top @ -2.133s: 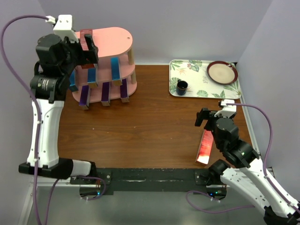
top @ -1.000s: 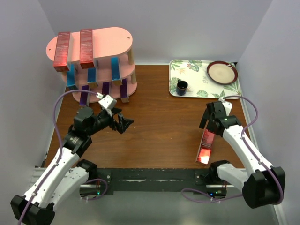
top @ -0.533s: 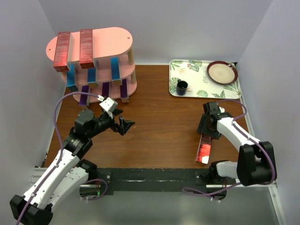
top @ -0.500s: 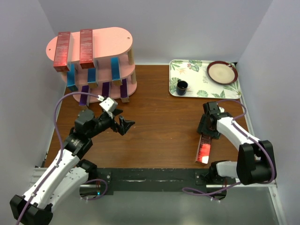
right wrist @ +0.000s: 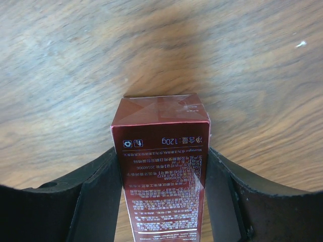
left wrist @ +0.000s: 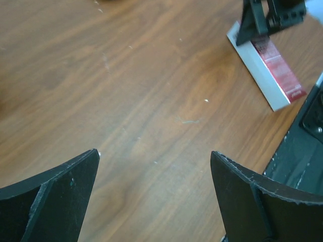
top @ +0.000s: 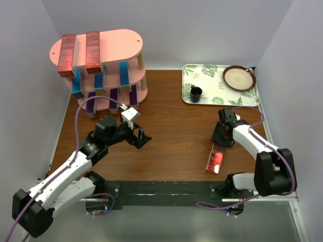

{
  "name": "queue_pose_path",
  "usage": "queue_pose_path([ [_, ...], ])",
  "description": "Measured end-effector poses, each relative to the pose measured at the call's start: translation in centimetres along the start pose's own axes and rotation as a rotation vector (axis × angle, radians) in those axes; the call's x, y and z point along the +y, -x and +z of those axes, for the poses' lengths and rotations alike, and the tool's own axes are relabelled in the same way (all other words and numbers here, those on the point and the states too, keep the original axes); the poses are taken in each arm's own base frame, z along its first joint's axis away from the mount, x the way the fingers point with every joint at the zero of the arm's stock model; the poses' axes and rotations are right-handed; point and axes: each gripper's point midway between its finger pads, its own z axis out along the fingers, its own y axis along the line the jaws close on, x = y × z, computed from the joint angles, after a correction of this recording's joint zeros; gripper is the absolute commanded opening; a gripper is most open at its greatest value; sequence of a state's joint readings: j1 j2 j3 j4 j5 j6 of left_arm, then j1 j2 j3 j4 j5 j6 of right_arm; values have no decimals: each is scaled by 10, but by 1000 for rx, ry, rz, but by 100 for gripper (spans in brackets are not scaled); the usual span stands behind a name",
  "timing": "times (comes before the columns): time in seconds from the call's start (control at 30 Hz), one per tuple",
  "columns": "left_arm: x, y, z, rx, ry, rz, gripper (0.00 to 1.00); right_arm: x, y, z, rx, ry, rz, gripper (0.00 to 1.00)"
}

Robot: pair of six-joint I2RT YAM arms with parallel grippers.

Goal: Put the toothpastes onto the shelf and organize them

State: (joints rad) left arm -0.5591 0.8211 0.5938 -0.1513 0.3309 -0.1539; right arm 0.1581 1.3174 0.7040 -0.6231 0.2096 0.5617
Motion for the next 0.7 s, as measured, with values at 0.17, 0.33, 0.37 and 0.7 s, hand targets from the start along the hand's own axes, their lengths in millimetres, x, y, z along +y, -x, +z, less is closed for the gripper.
queue_pose_path([
  [0.17,-39,-3,13,49,-51,56,98,11,1,-6,16,45,51,26],
  [0.33,-98,2,35,35,-104,149,99,22,9,-22,-10,109,116,24],
  [0.37,-108,0,41,29,-109,166,99,24,10,-27,-18,127,132,22],
  [0.7,-173,-26,94,-64,-104,315,100,34,22,-58,-73,220,229,21],
])
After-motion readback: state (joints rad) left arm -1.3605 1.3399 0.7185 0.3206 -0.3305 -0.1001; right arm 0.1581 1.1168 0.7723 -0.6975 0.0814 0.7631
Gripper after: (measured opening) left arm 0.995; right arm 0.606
